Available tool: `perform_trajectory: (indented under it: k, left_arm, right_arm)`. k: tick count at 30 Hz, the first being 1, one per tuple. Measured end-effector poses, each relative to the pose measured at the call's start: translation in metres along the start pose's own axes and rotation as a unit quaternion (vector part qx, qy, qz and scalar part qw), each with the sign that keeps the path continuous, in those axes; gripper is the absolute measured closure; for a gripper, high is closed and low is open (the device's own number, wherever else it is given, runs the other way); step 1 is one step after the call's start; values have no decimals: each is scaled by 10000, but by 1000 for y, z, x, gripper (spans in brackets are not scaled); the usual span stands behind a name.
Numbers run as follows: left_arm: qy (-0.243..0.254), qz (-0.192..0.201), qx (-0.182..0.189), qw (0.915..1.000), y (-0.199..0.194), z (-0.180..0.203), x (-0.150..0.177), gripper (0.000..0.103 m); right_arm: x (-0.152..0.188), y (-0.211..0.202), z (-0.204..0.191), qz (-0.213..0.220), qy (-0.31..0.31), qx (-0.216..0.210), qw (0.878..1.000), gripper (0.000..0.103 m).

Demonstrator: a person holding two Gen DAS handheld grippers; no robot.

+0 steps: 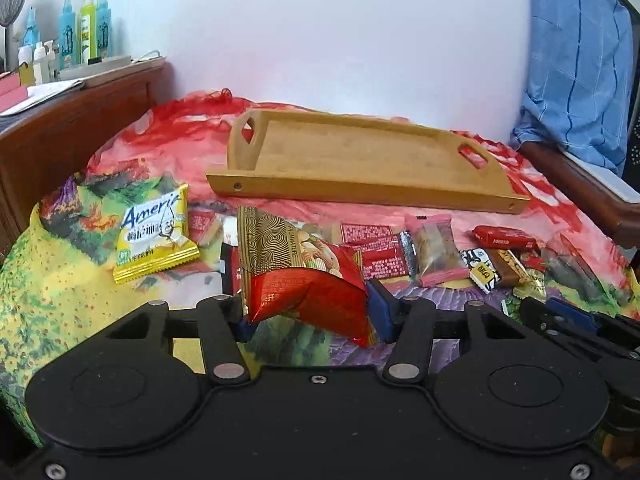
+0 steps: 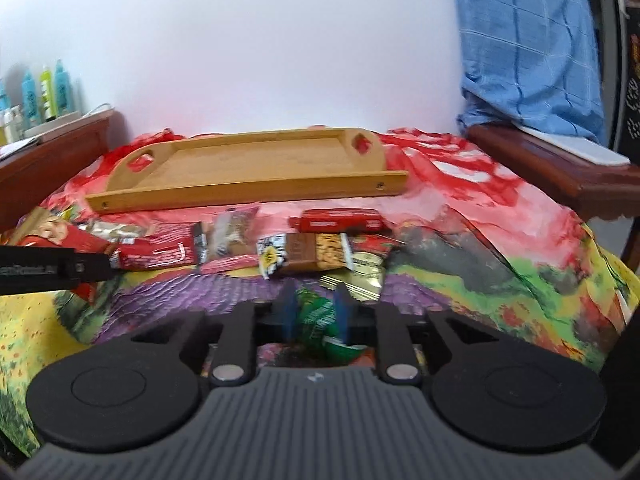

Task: Organize snacks
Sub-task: 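Grasp the red nut bag with the left gripper while the right gripper grasps the green candy packet, then carry both packets over the bamboo tray and open both grippers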

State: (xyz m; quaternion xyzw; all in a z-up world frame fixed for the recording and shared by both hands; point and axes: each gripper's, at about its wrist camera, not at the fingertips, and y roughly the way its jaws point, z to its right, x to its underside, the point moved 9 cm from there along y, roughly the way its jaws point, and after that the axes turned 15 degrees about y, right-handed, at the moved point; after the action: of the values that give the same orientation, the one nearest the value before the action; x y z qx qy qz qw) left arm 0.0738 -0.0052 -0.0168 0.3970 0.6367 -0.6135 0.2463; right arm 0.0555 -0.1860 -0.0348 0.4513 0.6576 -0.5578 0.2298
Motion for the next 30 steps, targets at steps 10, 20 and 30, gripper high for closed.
perform_trajectory:
  k: [10,20,30]
  left_arm:
    - [-104,-229,55,9997,1,0,14,52]
    - [-91,-61,165,9998,-6,2,1,52]
    - [-192,-1,348,9992,2,-3,-31,52]
  right_arm:
    - [9,12,14,-422,355,237,9982,37]
    - [5,-1,-4,-323,284,-310,9986,57]
    - [-33,-8,-4,-49,474,-599,9971,57]
